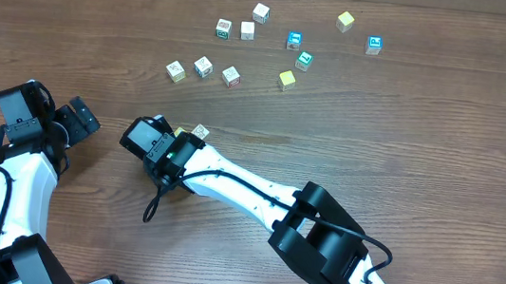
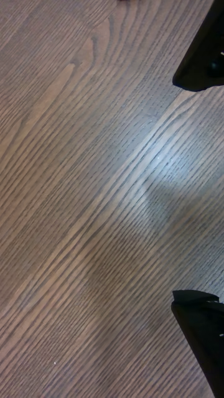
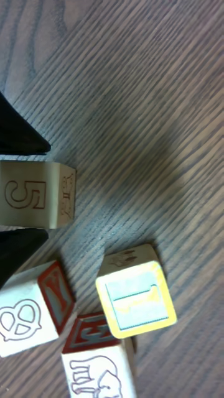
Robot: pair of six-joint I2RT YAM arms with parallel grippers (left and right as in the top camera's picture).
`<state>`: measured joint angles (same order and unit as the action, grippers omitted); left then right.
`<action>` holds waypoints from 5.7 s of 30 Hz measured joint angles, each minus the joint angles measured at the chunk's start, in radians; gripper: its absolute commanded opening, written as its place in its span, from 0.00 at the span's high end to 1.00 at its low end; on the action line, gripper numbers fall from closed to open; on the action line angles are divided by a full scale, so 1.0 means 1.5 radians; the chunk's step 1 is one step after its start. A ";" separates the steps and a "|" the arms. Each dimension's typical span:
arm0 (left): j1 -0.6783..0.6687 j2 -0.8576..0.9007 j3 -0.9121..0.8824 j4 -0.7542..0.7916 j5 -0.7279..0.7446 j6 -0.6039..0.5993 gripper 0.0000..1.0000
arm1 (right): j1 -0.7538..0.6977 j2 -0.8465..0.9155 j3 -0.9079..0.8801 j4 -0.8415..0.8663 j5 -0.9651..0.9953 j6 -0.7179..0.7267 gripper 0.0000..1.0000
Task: Form a circle
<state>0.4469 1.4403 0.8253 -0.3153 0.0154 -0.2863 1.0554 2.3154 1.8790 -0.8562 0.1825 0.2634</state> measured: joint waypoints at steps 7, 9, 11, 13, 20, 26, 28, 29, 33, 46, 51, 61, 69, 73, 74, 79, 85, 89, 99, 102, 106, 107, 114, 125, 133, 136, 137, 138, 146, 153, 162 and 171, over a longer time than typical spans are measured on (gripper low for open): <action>0.000 0.000 0.000 0.000 0.000 0.000 0.00 | 0.000 0.000 0.000 0.001 0.002 -0.002 0.70; 0.000 0.000 0.000 0.000 0.000 0.000 0.00 | 0.000 0.000 0.000 0.001 0.004 -0.005 0.70; 0.000 0.000 0.000 0.000 0.000 0.000 0.00 | 0.000 0.000 0.000 0.001 0.006 -0.012 0.71; 0.000 0.000 0.000 0.000 0.000 0.000 0.00 | 0.000 0.000 0.000 0.002 0.006 -0.019 0.70; 0.000 0.000 0.000 0.000 0.000 0.000 0.00 | 0.000 0.000 0.000 0.007 0.014 -0.044 0.70; 0.000 0.000 0.000 0.000 0.000 0.000 0.00 | 0.000 0.000 0.000 0.013 0.023 -0.054 0.69; 0.000 0.000 0.000 0.000 0.000 0.000 0.00 | 0.000 0.000 0.000 0.013 0.024 -0.056 0.69; 0.000 0.000 0.000 0.000 0.000 0.000 0.00 | 0.000 0.000 0.000 0.014 0.024 -0.057 0.69; 0.000 0.000 0.000 0.000 0.000 0.000 0.00 | 0.000 0.000 0.000 0.020 0.024 -0.066 0.69; 0.000 0.000 0.000 0.000 0.000 0.000 0.00 | 0.000 0.000 0.000 0.021 0.028 -0.074 0.57; 0.000 0.000 0.000 0.000 0.000 0.000 0.01 | 0.000 0.000 0.000 0.017 0.028 -0.074 0.67; 0.000 0.000 0.000 0.000 0.000 0.000 0.00 | 0.000 0.000 0.000 0.007 0.029 -0.073 0.68; 0.000 0.000 0.000 0.000 0.000 0.000 0.00 | -0.002 0.000 0.000 0.009 0.028 -0.074 0.68; 0.000 0.000 0.000 0.000 0.000 0.000 0.00 | -0.004 0.000 0.000 0.012 0.028 -0.074 0.68; 0.000 0.000 0.000 0.000 0.000 0.000 0.00 | -0.005 0.000 0.000 0.012 0.028 -0.074 0.68; 0.000 0.000 0.000 0.000 0.000 0.000 0.00 | -0.010 0.000 0.000 0.012 0.028 -0.074 0.68; 0.000 0.000 0.000 0.000 0.000 0.000 0.01 | -0.010 0.000 0.000 0.012 0.028 -0.074 0.67; 0.000 0.000 0.000 0.000 0.000 0.000 0.00 | -0.010 0.000 0.000 0.012 0.028 -0.073 0.67; 0.000 0.000 0.000 0.000 0.000 0.000 0.00 | -0.010 0.000 0.000 0.029 0.028 -0.074 0.67; 0.000 0.000 0.000 0.000 0.000 0.000 0.01 | -0.010 0.000 0.000 0.028 0.028 -0.073 0.66; 0.000 0.000 0.000 0.000 0.000 0.000 0.00 | -0.010 0.000 0.002 0.019 0.028 -0.074 0.65; 0.000 0.000 0.000 0.000 0.000 0.000 0.00 | -0.010 0.001 0.004 0.019 0.028 -0.074 0.64; 0.000 0.000 0.000 0.000 0.000 0.000 0.01 | -0.010 0.001 0.032 0.017 0.028 -0.074 0.64; 0.000 0.000 0.000 0.000 0.000 0.000 0.01 | -0.006 0.001 0.054 -0.007 0.003 -0.073 0.96; 0.000 0.000 0.000 0.000 0.000 0.000 0.00 | 0.003 0.001 0.054 -0.005 -0.077 -0.067 0.96; 0.000 0.000 0.000 0.000 0.000 0.000 0.00 | 0.003 0.001 0.049 -0.001 -0.087 -0.064 0.96; 0.000 0.000 0.000 0.000 0.000 0.000 0.01 | 0.003 0.001 0.045 -0.001 -0.089 -0.063 0.96; 0.000 0.000 0.000 0.000 0.000 0.000 0.00 | 0.003 0.001 0.040 -0.002 -0.090 -0.063 0.96; 0.000 0.000 0.000 0.000 0.000 0.000 0.00 | 0.003 0.001 0.008 -0.001 -0.094 -0.058 0.96; 0.000 0.000 0.000 0.000 0.000 0.000 0.01 | 0.003 0.001 -0.006 -0.016 -0.071 -0.056 0.96; 0.000 0.000 0.000 0.000 0.000 0.000 0.00 | 0.001 0.001 -0.006 -0.013 -0.040 -0.056 0.96; 0.000 0.000 0.000 0.000 0.000 0.000 0.01 | 0.000 0.001 -0.006 -0.007 -0.023 -0.056 0.96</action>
<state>0.4469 1.4403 0.8253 -0.3149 0.0154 -0.2863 1.0550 2.3165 1.8702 -0.8669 0.1486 0.1787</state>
